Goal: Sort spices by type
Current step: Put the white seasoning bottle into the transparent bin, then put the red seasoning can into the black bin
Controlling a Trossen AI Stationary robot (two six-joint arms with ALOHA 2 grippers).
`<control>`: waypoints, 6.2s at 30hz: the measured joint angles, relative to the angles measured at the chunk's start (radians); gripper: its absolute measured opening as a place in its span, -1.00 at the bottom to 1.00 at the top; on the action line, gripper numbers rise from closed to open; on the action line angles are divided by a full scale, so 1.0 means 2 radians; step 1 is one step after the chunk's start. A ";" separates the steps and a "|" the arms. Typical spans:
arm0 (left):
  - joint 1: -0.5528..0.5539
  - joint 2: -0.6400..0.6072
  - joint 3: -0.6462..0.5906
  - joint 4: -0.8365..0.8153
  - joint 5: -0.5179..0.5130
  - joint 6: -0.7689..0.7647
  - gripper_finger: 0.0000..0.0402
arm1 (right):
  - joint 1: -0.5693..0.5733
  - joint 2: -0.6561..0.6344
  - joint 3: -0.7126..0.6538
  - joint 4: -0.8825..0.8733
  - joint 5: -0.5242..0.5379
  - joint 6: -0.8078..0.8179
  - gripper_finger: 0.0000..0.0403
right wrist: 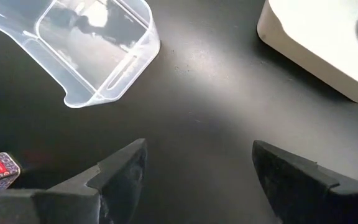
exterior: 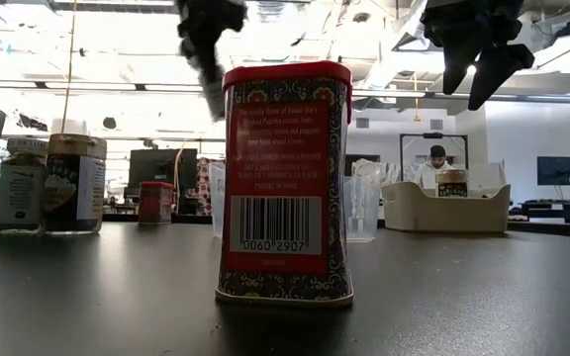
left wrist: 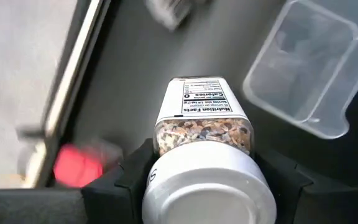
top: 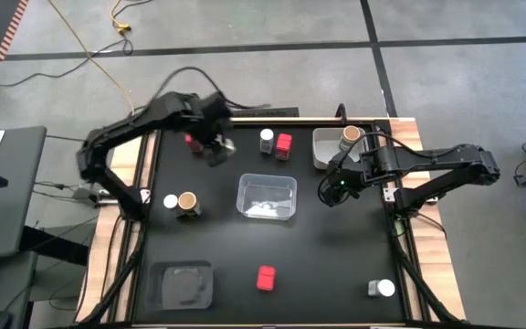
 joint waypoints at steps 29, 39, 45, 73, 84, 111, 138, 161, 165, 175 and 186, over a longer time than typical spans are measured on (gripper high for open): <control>-0.123 0.195 0.019 0.048 0.037 0.103 -0.03 | 0.000 0.000 0.000 0.000 0.000 -0.004 0.57; -0.110 0.203 -0.008 0.080 0.051 0.121 -0.03 | 0.000 0.000 0.000 0.000 0.000 -0.004 0.57; -0.110 0.220 -0.008 0.083 0.067 0.118 0.02 | 0.000 0.000 0.000 0.000 0.000 0.000 0.57; -0.109 0.230 0.001 0.070 0.027 0.093 0.08 | 0.000 0.000 0.000 -0.001 0.000 -0.004 0.57; -0.109 0.230 0.002 0.072 0.036 0.104 0.09 | 0.000 0.000 0.000 -0.001 0.000 -0.006 0.57; -0.108 0.208 0.002 0.076 0.036 0.102 0.40 | 0.000 0.000 0.000 0.000 0.000 -0.004 0.57; -0.033 0.071 -0.010 -0.048 -0.168 0.028 0.33 | 0.000 0.004 0.000 0.002 0.000 0.028 0.57; 0.045 -0.171 -0.255 0.175 -0.041 -0.134 0.21 | -0.070 0.029 0.000 0.158 0.044 -0.038 0.57; 0.014 -0.206 -0.265 0.192 -0.041 -0.134 0.21 | -0.116 0.058 0.013 0.248 0.002 -0.133 0.57; -0.024 -0.219 -0.269 0.174 -0.041 -0.138 0.21 | -0.197 0.201 0.177 0.131 -0.027 -0.258 0.57; -0.032 -0.219 -0.269 0.169 -0.043 -0.143 0.21 | -0.233 0.321 0.274 0.068 -0.028 -0.120 0.57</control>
